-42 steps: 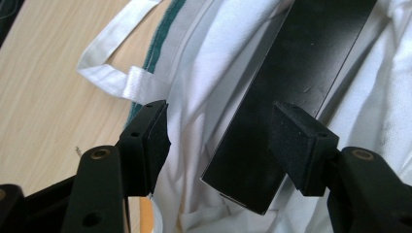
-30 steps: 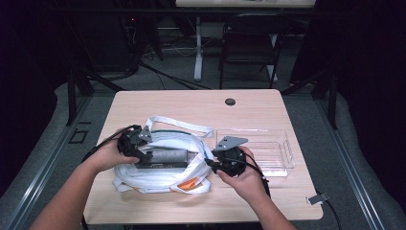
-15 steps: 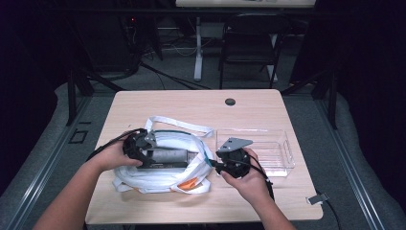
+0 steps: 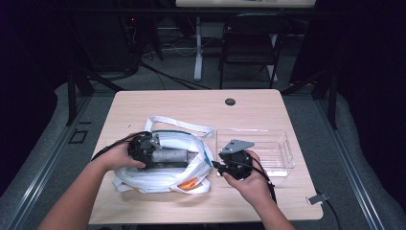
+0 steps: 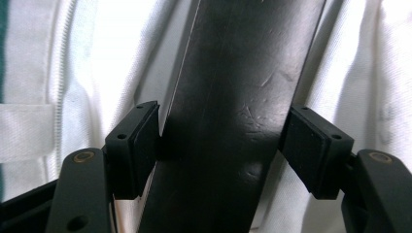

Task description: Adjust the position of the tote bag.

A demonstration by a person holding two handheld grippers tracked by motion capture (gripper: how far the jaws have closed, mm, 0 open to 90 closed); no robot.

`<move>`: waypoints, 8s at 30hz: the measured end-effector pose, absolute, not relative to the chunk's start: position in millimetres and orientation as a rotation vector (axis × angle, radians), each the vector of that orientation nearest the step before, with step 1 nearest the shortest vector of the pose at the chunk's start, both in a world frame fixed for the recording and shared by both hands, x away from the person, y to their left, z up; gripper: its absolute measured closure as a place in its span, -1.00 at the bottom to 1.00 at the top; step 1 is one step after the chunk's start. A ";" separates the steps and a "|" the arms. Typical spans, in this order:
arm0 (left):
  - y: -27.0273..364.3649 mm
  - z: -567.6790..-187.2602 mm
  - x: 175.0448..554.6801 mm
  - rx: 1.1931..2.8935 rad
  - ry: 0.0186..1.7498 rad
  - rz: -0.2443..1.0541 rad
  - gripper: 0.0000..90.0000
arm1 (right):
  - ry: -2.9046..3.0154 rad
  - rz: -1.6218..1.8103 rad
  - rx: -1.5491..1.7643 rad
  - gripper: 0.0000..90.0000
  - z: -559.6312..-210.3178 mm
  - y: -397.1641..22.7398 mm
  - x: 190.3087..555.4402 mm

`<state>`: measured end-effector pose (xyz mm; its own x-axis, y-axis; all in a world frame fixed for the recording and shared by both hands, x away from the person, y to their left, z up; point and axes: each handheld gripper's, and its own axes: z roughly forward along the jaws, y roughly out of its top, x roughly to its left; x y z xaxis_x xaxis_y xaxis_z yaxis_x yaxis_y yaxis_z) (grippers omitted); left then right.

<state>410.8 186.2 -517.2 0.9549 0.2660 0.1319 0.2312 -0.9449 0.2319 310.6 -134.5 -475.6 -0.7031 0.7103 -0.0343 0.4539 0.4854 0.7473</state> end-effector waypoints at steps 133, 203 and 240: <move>191.9 -449.4 387.0 2.870 0.213 0.313 -0.05 | 2.544 0.901 0.678 -0.17 -451.6 -127.1 333.6; 102.3 -427.1 381.7 2.779 -0.042 0.275 -0.04 | 2.760 0.676 0.208 -0.40 -423.4 -93.9 367.8; 84.0 -423.8 378.2 2.751 -0.102 0.275 -0.04 | 2.826 0.637 0.165 -0.17 -436.1 -88.8 370.4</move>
<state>378.2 84.0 -423.8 0.9783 -0.0341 0.2044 -0.1070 -0.9280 0.3570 370.4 -88.8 -436.1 -0.9650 0.1614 -0.2069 0.0570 0.8986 0.4350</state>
